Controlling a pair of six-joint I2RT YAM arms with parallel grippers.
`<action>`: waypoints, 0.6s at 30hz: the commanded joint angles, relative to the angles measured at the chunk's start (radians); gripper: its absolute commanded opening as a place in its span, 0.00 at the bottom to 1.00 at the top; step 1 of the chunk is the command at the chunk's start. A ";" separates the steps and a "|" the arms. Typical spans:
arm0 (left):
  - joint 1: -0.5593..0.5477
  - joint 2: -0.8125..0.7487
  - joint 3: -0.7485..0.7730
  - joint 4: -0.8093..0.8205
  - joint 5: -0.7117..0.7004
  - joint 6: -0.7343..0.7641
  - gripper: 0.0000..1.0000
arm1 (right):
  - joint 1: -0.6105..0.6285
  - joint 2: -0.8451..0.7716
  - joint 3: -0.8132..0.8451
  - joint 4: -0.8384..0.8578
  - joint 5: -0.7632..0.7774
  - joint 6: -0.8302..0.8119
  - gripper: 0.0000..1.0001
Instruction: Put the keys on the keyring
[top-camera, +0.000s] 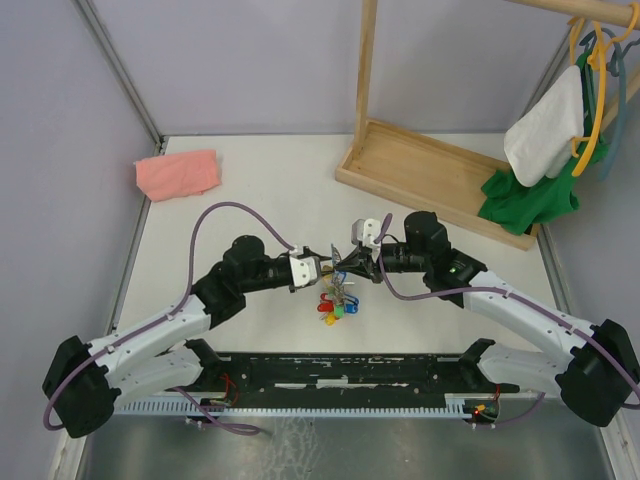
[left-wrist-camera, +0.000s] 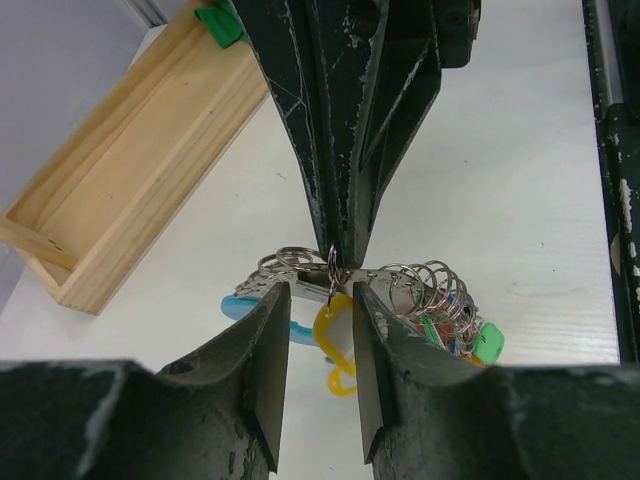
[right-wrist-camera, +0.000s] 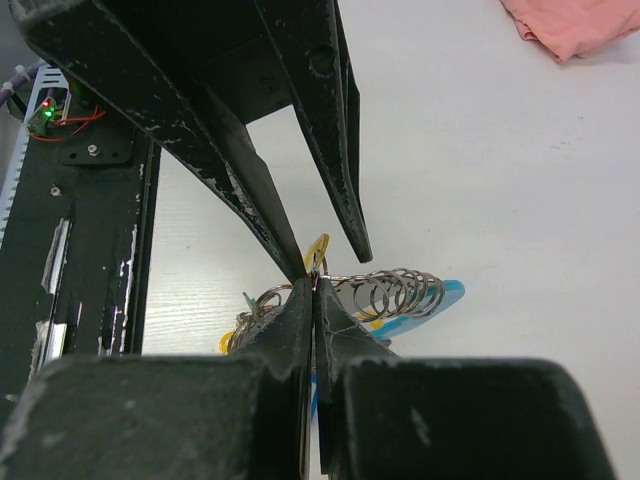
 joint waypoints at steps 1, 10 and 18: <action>0.002 0.014 0.024 0.006 -0.005 -0.004 0.37 | 0.003 -0.021 0.010 0.093 -0.043 0.006 0.01; 0.007 0.054 0.053 -0.011 0.060 -0.002 0.29 | 0.003 -0.016 0.016 0.088 -0.082 0.004 0.01; 0.007 0.060 0.060 -0.012 0.080 -0.004 0.09 | 0.003 -0.009 0.009 0.107 -0.088 0.005 0.01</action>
